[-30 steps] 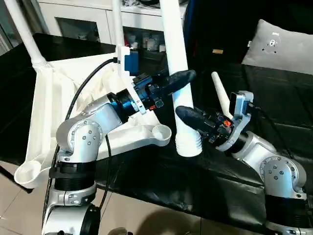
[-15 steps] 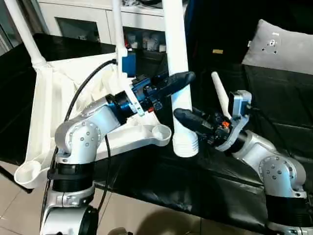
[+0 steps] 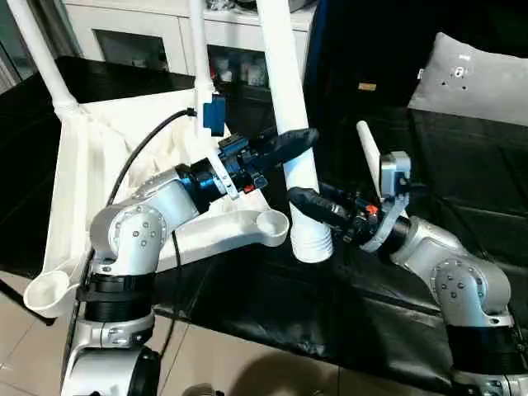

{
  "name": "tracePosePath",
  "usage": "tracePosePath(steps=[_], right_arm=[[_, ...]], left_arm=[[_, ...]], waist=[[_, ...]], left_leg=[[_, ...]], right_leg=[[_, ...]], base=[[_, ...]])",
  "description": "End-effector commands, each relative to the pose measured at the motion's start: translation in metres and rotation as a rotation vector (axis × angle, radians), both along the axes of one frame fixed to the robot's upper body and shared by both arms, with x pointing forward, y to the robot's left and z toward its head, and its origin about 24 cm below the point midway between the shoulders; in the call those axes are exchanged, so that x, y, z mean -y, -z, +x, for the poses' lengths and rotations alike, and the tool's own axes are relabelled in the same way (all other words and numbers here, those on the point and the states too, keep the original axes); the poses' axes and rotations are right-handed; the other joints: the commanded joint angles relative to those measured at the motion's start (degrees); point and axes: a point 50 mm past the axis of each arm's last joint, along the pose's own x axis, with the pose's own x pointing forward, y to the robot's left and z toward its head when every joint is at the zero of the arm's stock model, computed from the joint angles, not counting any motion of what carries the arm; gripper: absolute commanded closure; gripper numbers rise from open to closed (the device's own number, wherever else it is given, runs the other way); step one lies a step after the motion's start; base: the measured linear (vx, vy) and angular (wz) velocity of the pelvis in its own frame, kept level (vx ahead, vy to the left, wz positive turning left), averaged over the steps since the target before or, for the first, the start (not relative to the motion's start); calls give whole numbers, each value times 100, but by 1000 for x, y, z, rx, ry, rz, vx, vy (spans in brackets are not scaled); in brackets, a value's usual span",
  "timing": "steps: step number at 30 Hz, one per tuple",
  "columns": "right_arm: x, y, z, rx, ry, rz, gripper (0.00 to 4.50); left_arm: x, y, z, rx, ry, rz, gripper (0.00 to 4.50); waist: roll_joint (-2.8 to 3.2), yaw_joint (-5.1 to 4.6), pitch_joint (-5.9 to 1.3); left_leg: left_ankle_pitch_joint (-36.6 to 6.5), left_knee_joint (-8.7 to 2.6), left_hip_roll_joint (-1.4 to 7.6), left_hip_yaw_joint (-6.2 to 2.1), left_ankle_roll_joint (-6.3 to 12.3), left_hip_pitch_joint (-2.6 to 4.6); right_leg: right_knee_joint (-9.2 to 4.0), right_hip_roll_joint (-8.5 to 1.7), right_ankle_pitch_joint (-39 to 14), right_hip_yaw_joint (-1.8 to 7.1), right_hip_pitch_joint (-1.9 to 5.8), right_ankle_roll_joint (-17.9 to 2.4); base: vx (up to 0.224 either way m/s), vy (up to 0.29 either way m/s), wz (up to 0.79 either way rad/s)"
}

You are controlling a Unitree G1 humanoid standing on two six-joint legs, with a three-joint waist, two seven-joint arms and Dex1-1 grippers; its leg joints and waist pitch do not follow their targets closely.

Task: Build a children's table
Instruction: Pick table leg

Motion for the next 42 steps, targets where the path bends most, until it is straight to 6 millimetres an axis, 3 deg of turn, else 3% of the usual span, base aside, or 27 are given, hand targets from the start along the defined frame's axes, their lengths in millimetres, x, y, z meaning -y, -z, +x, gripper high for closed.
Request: tracePosePath(steps=[1, 5, 12, 16, 20, 31, 36, 37, 42], right_arm=[[1, 4, 5, -13, 47, -61, 210], [1, 3, 13, 8, 94, -94, 176], [3, 3, 19, 16, 122, -205, 104], [3, 2, 20, 4, 87, -299, 104], [1, 2, 19, 0, 30, -336, 104], [-3, 4, 19, -28, -20, -338, 102], [-4, 3, 19, -32, -29, -322, 143], [-4, 4, 19, -33, -28, -321, 173], [-4, 3, 19, -30, -31, -311, 197]], left_arm=[[-2, -14, 4, 85, -49, 43, 265], [-2, -19, 7, 128, -74, 93, 265], [0, -23, 7, 192, -57, 160, 266], [6, -21, 3, 234, 6, 240, 266], [10, -21, 1, 257, 45, 267, 266], [18, -24, -2, 295, 109, 290, 267], [19, -24, -2, 295, 115, 279, 267], [19, -24, -2, 295, 116, 279, 267], [20, -23, -3, 296, 128, 281, 267]], waist=[[-27, 6, -382], [-34, 6, -379], [-42, -2, -396], [-24, -1, -391], [-45, -3, -399], [-48, 7, -406], [-54, 9, -410], [-53, 9, -410], [-54, 12, -415]], left_leg=[[-102, -395, 287, -73, 178, 10], [-166, -398, 282, -67, 126, 18], [-29, -382, 279, -63, 150, 19], [-42, -387, 282, -65, 154, 25], [-47, -376, 282, -57, 152, 22], [1, -366, 289, -56, 195, 15], [19, -360, 288, -55, 219, 12], [22, -361, 290, -56, 218, 14], [29, -359, 290, -53, 223, 18]], right_leg=[[-412, -537, -329, 306, 383, -1045], [-425, -543, -483, 311, 384, -1023], [-378, -526, -130, 305, 391, -1093], [-378, -527, -202, 310, 385, -1079], [-366, -532, -102, 315, 397, -1131], [-342, -539, 1, 313, 402, -1238], [-340, -541, 63, 311, 410, -1252], [-337, -540, 60, 308, 408, -1253], [-338, -542, 46, 308, 406, -1255]], base=[[0, 0, 0], [0, 0, 0], [0, 0, 0], [0, 0, 0], [0, 0, 0], [0, 0, 0], [0, 0, 0], [0, 0, 0], [0, 0, 0]])
